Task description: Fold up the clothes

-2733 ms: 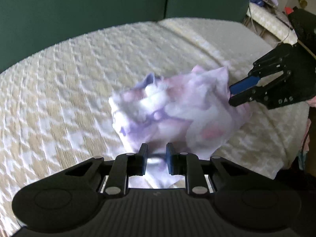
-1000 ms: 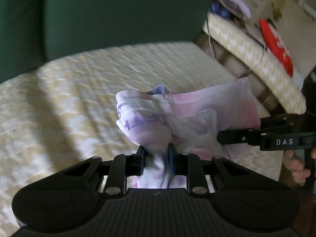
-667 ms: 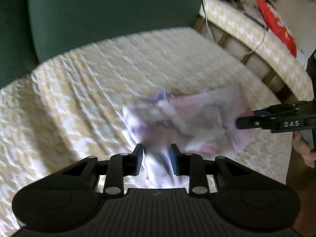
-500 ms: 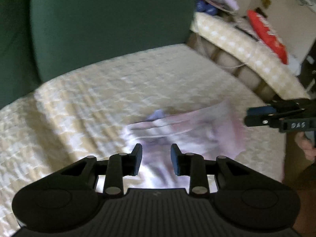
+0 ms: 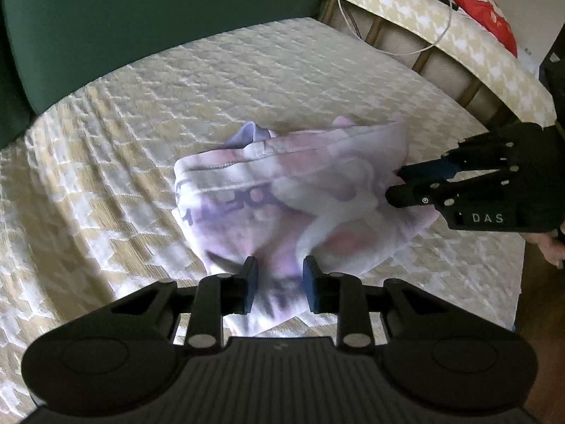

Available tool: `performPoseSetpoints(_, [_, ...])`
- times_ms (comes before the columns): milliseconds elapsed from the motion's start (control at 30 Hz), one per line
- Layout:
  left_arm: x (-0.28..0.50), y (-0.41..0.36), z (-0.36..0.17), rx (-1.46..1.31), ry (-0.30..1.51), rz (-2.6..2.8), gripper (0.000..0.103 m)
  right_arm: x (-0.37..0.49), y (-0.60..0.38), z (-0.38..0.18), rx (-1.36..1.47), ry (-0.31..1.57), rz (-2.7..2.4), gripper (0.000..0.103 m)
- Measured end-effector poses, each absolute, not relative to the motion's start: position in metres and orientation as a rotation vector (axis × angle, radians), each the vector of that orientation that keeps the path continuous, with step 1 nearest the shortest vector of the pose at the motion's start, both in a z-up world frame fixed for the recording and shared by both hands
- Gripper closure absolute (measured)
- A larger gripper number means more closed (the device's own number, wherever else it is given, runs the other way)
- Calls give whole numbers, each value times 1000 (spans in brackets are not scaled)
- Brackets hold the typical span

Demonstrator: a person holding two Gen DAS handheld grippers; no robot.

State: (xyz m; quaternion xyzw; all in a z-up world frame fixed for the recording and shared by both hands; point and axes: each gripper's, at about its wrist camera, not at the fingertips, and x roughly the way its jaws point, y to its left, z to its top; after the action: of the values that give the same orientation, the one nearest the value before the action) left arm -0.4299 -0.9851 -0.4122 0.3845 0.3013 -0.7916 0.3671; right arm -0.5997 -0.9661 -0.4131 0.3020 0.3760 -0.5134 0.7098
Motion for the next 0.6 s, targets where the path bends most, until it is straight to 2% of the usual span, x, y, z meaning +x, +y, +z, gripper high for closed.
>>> performPoseSetpoints(367, [-422,-967,-390,984,776,-1986,76,-587,-948,-382,684,832,-1107,0])
performPoseSetpoints(400, [-420,-964,-387,981,782,-1979,74,-585,-946,-379,691,832,-1105,0])
performPoseSetpoints(467, [-416,-958,-382,974,798,-1966,56,-582,-941,-375,705,835,-1105,0])
performPoseSetpoints(500, [-414,-955,-379,970,801,-1959,34,-580,-938,-373,711,836,-1109,0])
performPoseSetpoints(533, [-413,-952,-376,964,798,-1953,25,-579,-935,-370,716,838,-1112,0])
performPoseSetpoints(600, [-409,-945,-369,951,788,-1942,25,-577,-927,-365,714,825,-1123,0])
